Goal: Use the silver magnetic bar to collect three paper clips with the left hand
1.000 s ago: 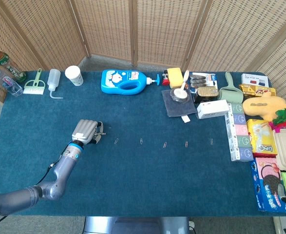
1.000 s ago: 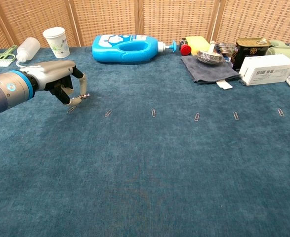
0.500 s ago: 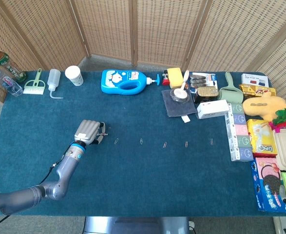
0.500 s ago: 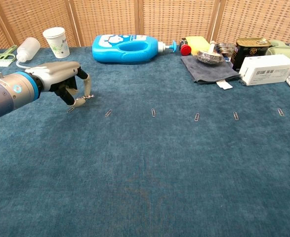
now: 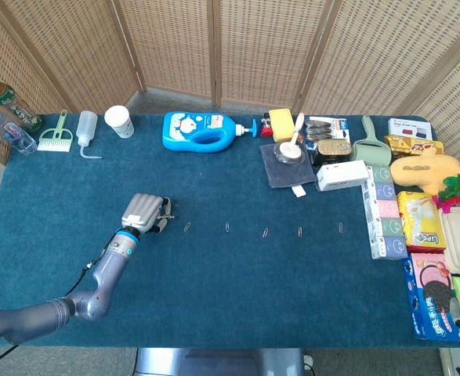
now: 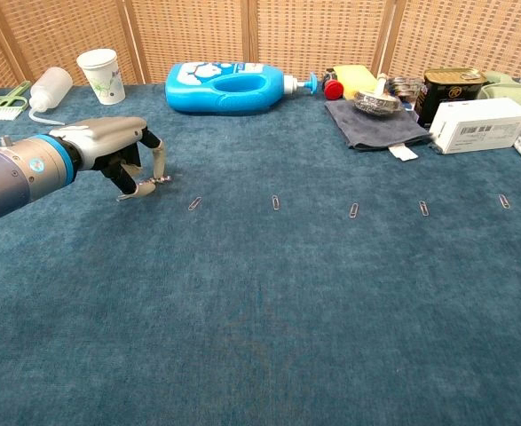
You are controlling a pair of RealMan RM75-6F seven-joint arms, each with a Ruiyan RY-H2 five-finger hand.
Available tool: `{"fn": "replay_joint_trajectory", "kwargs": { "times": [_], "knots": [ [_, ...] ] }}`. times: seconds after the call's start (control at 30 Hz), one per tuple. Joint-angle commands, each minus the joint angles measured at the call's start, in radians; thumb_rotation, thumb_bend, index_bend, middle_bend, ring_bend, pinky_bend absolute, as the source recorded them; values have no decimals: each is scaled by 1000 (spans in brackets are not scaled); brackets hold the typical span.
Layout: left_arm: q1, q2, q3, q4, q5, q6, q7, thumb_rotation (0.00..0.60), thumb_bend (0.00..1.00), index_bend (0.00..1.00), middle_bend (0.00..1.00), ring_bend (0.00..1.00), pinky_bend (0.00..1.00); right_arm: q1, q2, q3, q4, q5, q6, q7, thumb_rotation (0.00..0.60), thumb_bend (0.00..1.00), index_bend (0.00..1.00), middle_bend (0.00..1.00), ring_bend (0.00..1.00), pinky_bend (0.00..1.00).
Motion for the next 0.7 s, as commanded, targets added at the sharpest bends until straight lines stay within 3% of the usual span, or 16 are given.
{"fn": "replay_joint_trajectory", "kwargs": {
  "times": [0.03,0.43,0.7],
  "knots": [
    [0,2,-2,-4,10,4,-8,600,388,594,1000,1000,1000,1,0,0,-1,-1,-1,0,530,506,0,0,0,1],
    [-19,27,-26,-86,47,19,-27,600,388,594,1000,1000,1000,1,-4,1,0,-5,0,2,530,506,0,0,0,1],
    [-62,-32,-46,-71,41,-2,-29,600,388,594,1000,1000,1000,-2,-3,-2,-1,-9,2,12,529,506,0,0,0,1]
  ]
}}
